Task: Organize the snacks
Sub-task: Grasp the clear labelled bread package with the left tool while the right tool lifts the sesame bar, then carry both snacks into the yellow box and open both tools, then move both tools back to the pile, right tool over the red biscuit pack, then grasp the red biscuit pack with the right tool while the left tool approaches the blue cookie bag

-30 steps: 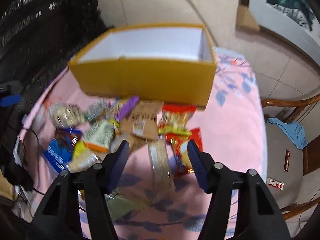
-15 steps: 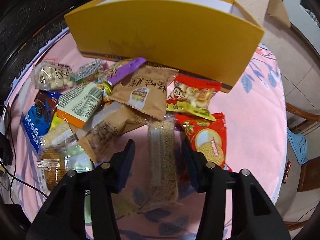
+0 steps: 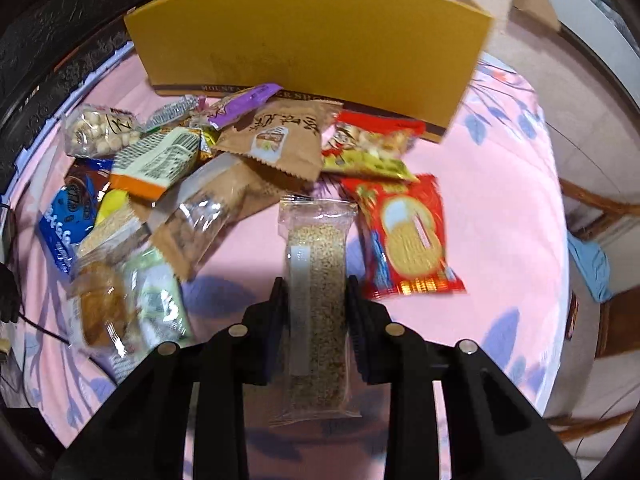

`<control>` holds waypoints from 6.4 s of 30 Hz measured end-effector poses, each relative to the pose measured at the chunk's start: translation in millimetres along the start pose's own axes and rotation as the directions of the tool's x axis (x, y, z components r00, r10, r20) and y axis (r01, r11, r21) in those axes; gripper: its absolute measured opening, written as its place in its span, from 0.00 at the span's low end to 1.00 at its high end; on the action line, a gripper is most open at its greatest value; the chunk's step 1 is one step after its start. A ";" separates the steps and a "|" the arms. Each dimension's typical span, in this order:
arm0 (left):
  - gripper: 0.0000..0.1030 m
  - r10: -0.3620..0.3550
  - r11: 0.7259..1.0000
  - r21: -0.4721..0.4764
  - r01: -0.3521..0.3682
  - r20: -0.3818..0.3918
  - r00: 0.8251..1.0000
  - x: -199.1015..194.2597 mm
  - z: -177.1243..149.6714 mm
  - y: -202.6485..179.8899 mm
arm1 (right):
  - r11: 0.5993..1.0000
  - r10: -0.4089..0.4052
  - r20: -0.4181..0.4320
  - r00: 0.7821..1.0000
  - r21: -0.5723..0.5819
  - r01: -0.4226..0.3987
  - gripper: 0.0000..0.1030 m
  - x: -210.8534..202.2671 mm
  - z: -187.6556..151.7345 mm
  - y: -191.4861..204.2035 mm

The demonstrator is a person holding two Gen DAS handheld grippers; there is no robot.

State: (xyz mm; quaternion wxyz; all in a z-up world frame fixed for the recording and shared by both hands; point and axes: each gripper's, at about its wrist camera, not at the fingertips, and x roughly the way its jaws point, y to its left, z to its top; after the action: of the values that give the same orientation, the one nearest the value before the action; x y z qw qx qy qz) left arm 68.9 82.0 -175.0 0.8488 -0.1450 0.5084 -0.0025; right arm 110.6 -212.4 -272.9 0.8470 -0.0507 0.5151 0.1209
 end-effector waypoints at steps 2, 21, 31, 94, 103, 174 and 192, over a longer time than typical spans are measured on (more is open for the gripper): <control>0.92 0.000 1.000 0.022 0.000 -0.015 1.000 7.0 -2.2 -4.6 | 1.000 0.007 0.024 1.000 0.022 -0.008 0.29 -14.1 -6.4 1.9; 0.92 -0.124 0.709 0.677 0.197 -0.155 0.980 89.9 -57.1 -135.8 | 0.962 0.062 0.149 0.987 0.255 -0.099 0.29 -108.6 -48.8 -0.2; 0.87 -0.137 0.637 0.730 0.249 -0.211 0.968 116.7 -68.1 -152.1 | 0.945 0.034 0.155 0.987 0.317 -0.083 0.29 -118.1 -65.1 -11.3; 0.87 -0.274 0.901 0.422 0.102 0.372 0.887 -46.0 216.0 -158.4 | 0.981 -0.022 0.590 0.807 0.167 -0.095 0.62 -190.8 207.2 -17.2; 0.91 -0.261 0.911 0.398 0.105 0.360 0.896 -56.3 182.8 -142.4 | 0.987 -0.026 0.546 0.837 0.148 -0.066 0.62 -188.5 171.6 -18.1; 0.95 0.066 0.995 0.075 -0.069 0.037 0.997 14.6 22.7 -9.7 | 1.000 -0.023 -0.012 1.000 -0.020 0.023 0.44 29.1 41.6 -20.9; 0.94 0.086 0.981 0.187 -0.058 -0.150 0.985 133.0 16.7 -20.3 | 0.978 0.140 0.071 0.988 0.143 -0.149 0.44 -24.7 13.2 -1.2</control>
State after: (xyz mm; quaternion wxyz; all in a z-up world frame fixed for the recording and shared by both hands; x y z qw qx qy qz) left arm 150.5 46.5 -277.4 0.8151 -0.0479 0.5766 -0.0295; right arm 111.4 -214.6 -245.0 0.8527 0.0538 0.4990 0.1452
